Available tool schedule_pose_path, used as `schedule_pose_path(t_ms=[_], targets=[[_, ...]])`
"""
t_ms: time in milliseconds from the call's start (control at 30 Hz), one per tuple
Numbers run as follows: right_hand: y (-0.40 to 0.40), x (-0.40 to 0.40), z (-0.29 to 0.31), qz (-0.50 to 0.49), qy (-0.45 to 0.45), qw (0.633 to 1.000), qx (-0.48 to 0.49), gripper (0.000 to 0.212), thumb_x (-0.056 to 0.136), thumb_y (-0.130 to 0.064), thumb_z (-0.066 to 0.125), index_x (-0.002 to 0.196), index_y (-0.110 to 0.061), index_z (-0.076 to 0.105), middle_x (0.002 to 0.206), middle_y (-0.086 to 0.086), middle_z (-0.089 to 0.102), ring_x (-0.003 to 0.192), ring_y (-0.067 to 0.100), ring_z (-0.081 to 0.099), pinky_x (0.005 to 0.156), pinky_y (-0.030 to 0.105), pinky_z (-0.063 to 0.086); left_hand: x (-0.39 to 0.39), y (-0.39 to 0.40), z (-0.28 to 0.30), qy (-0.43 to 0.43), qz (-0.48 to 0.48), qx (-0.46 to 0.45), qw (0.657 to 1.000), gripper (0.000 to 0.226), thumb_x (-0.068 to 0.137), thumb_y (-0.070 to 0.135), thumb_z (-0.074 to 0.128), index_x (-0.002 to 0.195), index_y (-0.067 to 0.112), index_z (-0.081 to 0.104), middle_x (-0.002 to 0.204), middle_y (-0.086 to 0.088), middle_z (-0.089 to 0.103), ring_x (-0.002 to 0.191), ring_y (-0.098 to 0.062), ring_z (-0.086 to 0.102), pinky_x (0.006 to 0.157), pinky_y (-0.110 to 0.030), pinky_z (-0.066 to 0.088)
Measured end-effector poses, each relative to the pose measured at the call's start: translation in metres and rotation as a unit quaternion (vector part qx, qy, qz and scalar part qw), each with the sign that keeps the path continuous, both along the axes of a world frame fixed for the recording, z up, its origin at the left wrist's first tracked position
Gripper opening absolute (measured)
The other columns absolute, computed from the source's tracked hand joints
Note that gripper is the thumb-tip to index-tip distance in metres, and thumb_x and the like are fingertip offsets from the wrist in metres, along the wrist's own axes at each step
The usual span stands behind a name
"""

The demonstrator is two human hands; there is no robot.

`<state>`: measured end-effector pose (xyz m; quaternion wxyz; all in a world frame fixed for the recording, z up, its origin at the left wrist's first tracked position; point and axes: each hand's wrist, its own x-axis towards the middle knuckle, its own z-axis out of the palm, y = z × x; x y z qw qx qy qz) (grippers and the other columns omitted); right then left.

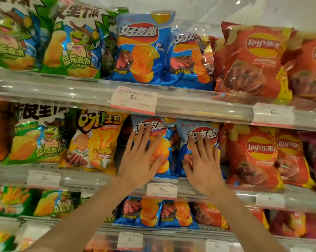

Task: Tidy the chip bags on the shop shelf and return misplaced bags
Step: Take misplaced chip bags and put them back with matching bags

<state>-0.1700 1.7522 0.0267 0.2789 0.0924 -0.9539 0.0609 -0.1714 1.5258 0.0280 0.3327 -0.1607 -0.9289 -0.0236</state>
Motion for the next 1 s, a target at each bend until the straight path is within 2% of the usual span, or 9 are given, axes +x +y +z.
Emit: schedule_pose_path(t_ms=[233,467,700,867,1000], targets=[[-0.01,-0.001,-0.006,-0.021,-0.007,0.999,0.029,0.076,0.092,-0.054,0.02,0.16,-0.022,0.016,0.168,0.012,0.001,0.155,0.034,-0.001,0.119,0.063,0.007,0.001,-0.001,0.0,-0.007,-0.011,0.001,1.0,0.069,0.101,0.062,0.02,0.159,0.031,-0.002,0.166,-0.013,-0.001,0.154,-0.029,-0.006,0.123,-0.053,0.009],[-0.012,-0.004,-0.012,-0.023,0.009,1.0,0.019,0.071,0.097,-0.056,0.021,0.16,-0.023,0.018,0.169,0.01,0.0,0.155,0.031,-0.004,0.12,0.062,0.006,-0.002,-0.002,-0.001,-0.018,-0.019,0.007,1.0,0.069,0.101,0.062,0.02,0.158,0.032,-0.004,0.167,-0.011,-0.002,0.154,-0.027,-0.008,0.123,-0.052,0.006],[-0.011,0.01,-0.011,0.009,0.037,0.997,-0.067,0.069,0.1,-0.058,0.029,0.157,-0.019,0.028,0.167,0.01,0.017,0.156,0.027,0.005,0.123,0.059,0.009,0.006,-0.005,0.001,0.003,-0.059,0.09,0.994,0.068,0.099,0.06,0.039,0.155,0.022,0.03,0.165,-0.008,0.018,0.154,-0.022,0.009,0.123,-0.048,0.014],[-0.01,0.051,-0.033,0.035,0.028,0.988,-0.145,0.073,0.099,-0.061,0.026,0.158,-0.018,0.027,0.168,0.007,0.008,0.156,0.021,-0.005,0.125,0.053,0.005,0.048,-0.009,-0.015,0.0,-0.089,0.206,0.974,0.058,0.099,0.047,0.05,0.15,0.02,0.04,0.159,-0.002,0.033,0.147,-0.02,0.03,0.116,-0.042,0.031],[-0.016,0.097,-0.065,0.061,0.031,0.975,-0.211,0.069,0.1,-0.057,0.034,0.156,-0.017,0.032,0.169,0.007,0.01,0.156,0.022,0.0,0.125,0.05,0.006,0.098,-0.014,-0.046,-0.022,-0.084,0.239,0.967,0.055,0.099,0.042,0.051,0.149,0.019,0.043,0.157,0.0,0.037,0.147,-0.019,0.031,0.117,-0.044,0.032]])
